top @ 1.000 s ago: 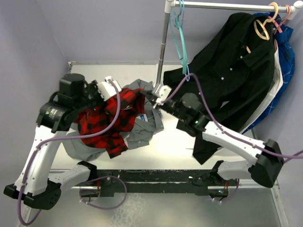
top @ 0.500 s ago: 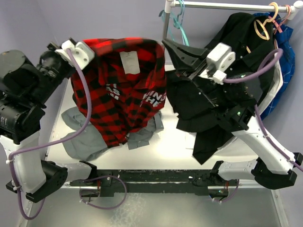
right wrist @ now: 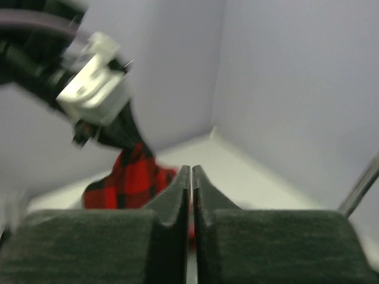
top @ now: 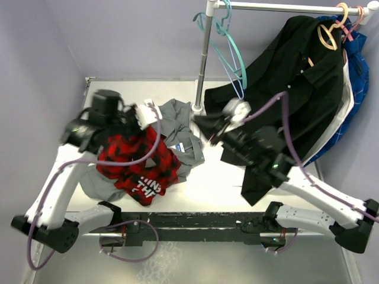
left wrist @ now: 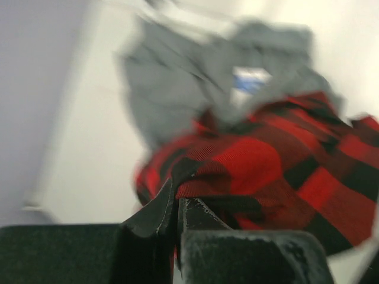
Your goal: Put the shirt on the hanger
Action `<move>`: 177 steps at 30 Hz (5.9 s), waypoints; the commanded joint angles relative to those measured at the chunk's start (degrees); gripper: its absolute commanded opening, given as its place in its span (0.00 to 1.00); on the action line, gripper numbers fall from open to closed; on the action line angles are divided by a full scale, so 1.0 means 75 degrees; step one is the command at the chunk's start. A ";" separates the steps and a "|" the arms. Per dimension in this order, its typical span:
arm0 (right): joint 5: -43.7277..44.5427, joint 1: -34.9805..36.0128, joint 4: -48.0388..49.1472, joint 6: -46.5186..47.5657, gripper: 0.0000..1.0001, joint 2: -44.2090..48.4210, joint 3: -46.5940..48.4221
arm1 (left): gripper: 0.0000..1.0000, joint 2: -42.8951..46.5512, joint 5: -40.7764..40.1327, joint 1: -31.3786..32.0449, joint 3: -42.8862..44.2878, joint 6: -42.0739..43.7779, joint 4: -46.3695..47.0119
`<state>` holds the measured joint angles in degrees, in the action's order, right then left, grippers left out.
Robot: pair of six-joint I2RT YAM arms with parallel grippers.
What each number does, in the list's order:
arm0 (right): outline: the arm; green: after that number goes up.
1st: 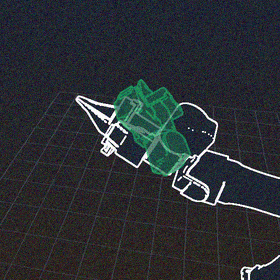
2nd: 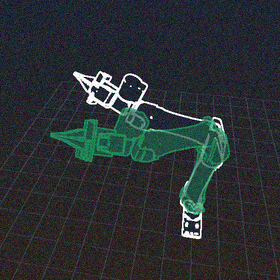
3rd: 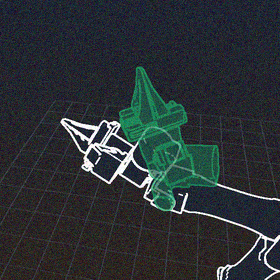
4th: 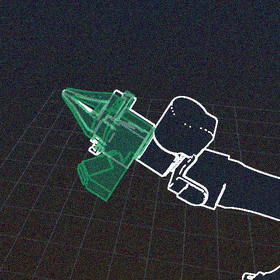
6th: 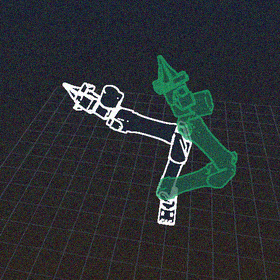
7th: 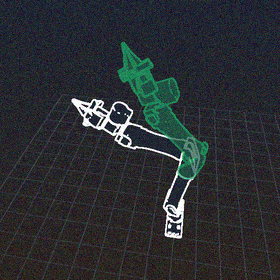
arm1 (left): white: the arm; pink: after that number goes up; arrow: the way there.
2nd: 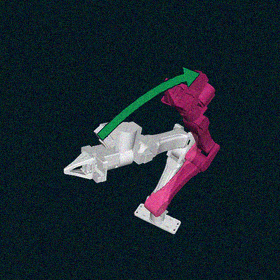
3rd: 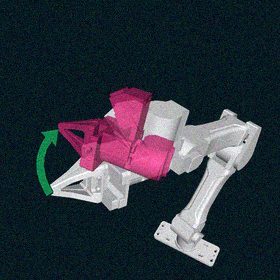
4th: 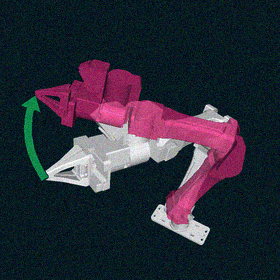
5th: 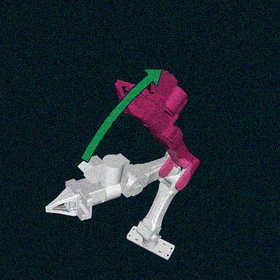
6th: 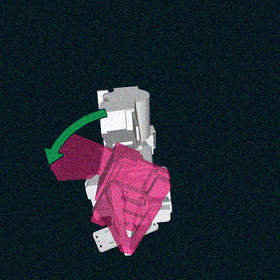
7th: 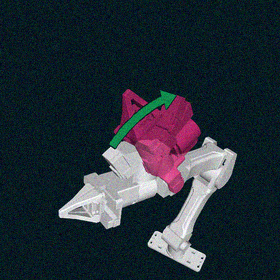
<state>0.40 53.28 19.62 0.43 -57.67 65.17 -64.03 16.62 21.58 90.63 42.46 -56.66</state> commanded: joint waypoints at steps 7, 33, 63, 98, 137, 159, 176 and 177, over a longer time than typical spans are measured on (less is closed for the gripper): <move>0.0122 0.1913 0.1338 0.1038 0.99 -0.0257 -0.3895 | 0.00 -0.0128 0.0273 0.0161 -0.2752 -0.0579 0.0833; 0.2537 0.2258 0.5295 0.2708 0.00 -0.2547 -0.3791 | 0.03 -0.0122 0.0086 0.0158 -0.1727 -0.0146 -0.0299; 0.0794 0.2267 -0.4816 -0.2016 0.00 -0.0512 0.0493 | 0.06 -0.1741 0.2743 0.0799 -0.0069 0.0231 -0.1134; -0.1538 -0.2702 -0.0946 -0.3708 0.00 -0.0649 -0.4322 | 0.99 -0.5015 -0.0350 -0.0144 0.1034 -0.1607 0.1213; -0.1752 -0.3215 -0.0916 -0.3598 0.00 -0.0725 -0.4366 | 0.57 -0.2081 -0.3535 0.4092 -0.5832 -0.2438 0.2161; -0.1840 -0.3236 -0.0668 -0.3454 0.00 -0.0921 -0.4405 | 0.12 -0.0086 -0.2151 0.2259 -0.3423 0.1126 -0.0418; -0.1990 -0.3236 -0.0115 -0.3371 0.00 -0.1194 -0.4563 | 0.28 -0.5538 0.0888 -0.1904 0.1444 0.2191 -0.0609; -0.1944 -0.3236 -0.0093 -0.3372 0.00 -0.1204 -0.4565 | 0.29 -0.5722 0.1135 -0.1896 0.1663 0.2076 -0.0907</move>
<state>-13.45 29.19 15.40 -25.91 -66.22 31.27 -103.24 17.54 7.05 97.23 58.13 -59.48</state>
